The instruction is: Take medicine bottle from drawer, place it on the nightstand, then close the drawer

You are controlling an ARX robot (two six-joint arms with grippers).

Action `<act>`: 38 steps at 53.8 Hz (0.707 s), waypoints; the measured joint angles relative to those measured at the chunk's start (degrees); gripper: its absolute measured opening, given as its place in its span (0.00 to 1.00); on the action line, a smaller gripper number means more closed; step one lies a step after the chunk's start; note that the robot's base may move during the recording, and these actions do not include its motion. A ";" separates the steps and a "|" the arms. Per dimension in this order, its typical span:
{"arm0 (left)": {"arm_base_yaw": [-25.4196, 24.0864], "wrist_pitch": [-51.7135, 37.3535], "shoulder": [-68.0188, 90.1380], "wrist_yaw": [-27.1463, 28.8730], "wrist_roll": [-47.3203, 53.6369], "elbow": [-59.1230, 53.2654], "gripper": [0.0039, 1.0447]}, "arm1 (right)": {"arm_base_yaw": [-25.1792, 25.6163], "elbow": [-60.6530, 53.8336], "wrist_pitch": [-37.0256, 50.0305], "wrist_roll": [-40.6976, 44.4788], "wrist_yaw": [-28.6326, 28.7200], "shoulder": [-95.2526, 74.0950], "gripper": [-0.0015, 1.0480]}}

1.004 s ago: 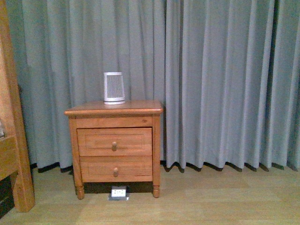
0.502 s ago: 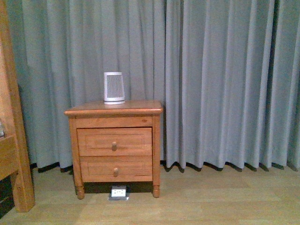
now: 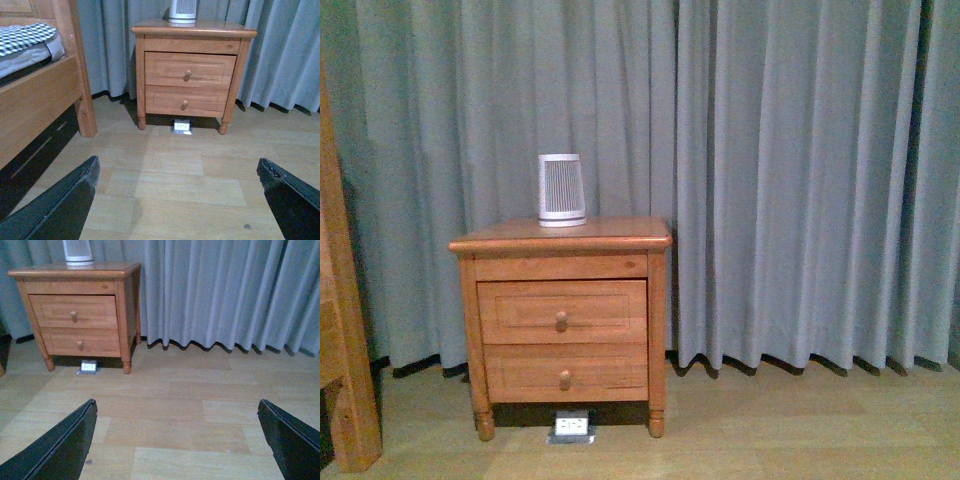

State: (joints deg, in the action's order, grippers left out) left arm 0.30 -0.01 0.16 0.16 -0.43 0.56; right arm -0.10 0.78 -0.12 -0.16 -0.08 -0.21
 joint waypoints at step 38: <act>0.00 0.00 -0.04 0.00 0.00 0.00 0.94 | 0.00 0.00 0.00 0.00 0.04 0.00 0.93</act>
State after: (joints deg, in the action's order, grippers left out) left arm 0.30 -0.01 0.12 0.16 -0.43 0.56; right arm -0.10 0.78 -0.12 -0.16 -0.03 -0.21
